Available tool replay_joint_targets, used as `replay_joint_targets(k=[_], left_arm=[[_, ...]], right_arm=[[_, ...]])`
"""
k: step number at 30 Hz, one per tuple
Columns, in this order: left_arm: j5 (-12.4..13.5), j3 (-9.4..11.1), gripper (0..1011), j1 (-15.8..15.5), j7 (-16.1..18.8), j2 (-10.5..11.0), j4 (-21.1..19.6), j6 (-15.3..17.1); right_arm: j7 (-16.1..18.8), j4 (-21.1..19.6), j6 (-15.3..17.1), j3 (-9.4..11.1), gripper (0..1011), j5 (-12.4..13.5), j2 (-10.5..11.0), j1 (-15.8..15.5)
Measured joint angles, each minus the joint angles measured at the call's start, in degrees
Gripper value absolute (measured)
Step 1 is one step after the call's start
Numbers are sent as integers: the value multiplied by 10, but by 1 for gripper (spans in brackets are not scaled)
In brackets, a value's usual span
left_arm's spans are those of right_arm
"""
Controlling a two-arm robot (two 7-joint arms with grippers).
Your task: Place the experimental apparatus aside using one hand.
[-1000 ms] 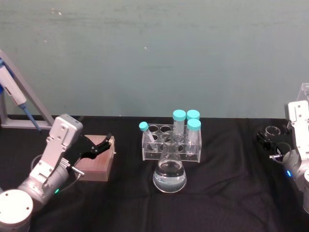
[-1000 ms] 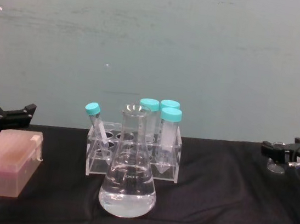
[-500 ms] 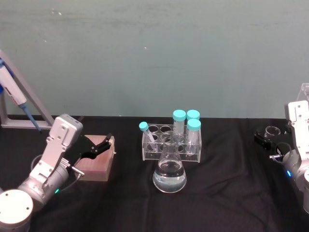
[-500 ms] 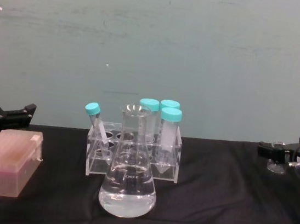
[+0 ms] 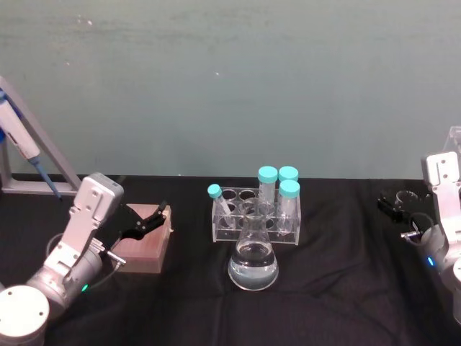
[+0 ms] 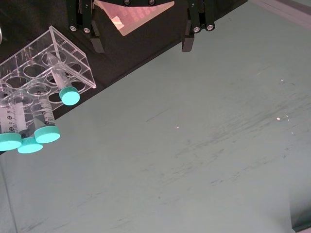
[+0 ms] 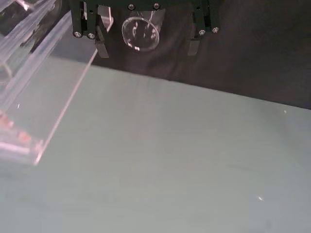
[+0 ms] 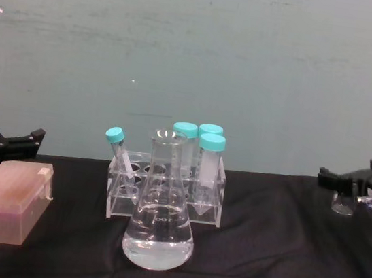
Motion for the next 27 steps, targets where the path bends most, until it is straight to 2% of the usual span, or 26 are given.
replay_joint_targets(k=[5, 9, 13, 16, 19, 24, 27], left_arm=[[0, 0, 1000, 0, 0, 0, 0, 0], [0, 0, 1000, 0, 0, 0, 0, 0], [0, 0, 1000, 0, 0, 0, 0, 0], [0, 0, 1000, 0, 0, 0, 0, 0], [0, 0, 1000, 0, 0, 0, 0, 0], [0, 0, 1000, 0, 0, 0, 0, 0], [0, 0, 1000, 0, 0, 0, 0, 0]], right_arm=[[2, -49, -18, -4, 1000, -19, 5, -26], [31, -82, -28, -3, 1000, -21, 10, -44], [49, -95, -33, -3, 1000, -20, 13, -51], [76, -122, -41, -3, 1000, -17, 19, -66], [85, -136, -42, -3, 1000, -14, 22, -74], [122, -187, -32, -3, 1000, 3, 35, -101], [137, -202, -26, -5, 1000, 12, 40, -109]])
